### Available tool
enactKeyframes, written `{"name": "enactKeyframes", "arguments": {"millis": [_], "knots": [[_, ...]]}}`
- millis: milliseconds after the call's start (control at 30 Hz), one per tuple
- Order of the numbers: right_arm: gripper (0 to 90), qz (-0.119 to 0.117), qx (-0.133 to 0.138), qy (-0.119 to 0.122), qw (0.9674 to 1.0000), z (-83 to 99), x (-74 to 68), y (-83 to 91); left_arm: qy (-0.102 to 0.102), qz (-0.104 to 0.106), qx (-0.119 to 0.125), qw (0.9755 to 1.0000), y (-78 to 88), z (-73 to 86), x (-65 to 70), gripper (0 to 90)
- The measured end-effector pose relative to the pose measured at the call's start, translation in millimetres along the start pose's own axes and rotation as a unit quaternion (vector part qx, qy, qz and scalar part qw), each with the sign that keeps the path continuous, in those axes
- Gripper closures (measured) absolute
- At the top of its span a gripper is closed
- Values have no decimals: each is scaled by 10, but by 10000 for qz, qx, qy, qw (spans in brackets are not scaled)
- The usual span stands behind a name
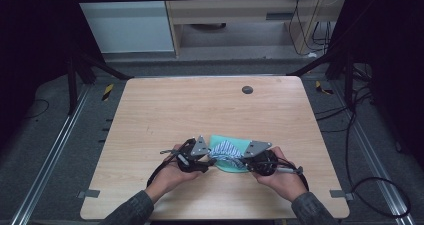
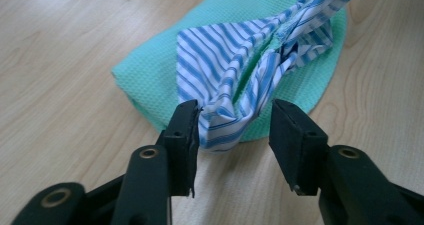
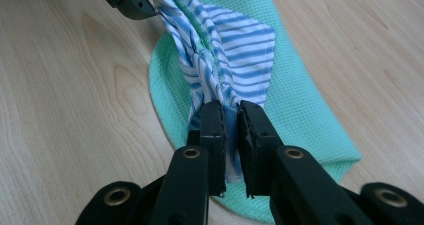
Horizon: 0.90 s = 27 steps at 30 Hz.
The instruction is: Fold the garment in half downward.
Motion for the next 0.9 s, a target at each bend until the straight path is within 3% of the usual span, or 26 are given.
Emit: {"name": "enactKeyframes", "arguments": {"millis": [200, 433, 700, 900], "knots": [[785, -39, -12, -23, 10000, 57, -47, 4, -102, -35, 23, 9999, -21, 5, 36, 645], [657, -33, -19, -140, 9999, 85, -66, 0, -226, 4, -9, 9997, -2, 30, 55, 736], [837, -170, -9, -111, 9998, 157, -170, -19, -252, 132, -85, 9996, 9, 103, 109, 828], [865, -288, -140, -34, 9995, 241, -258, -51, -287, 253, -215, 9990, 9, 170, 172, 850]]}}
Point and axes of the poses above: each handheld gripper's, and its own axes: y roughly backward along the jaws, z roughly out of its underside, x roughly to its right, the point moved 9 cm from there along -y, roughly forward along the jaws, and after that the axes turned 6 degrees about x, right-handed, at the moved point
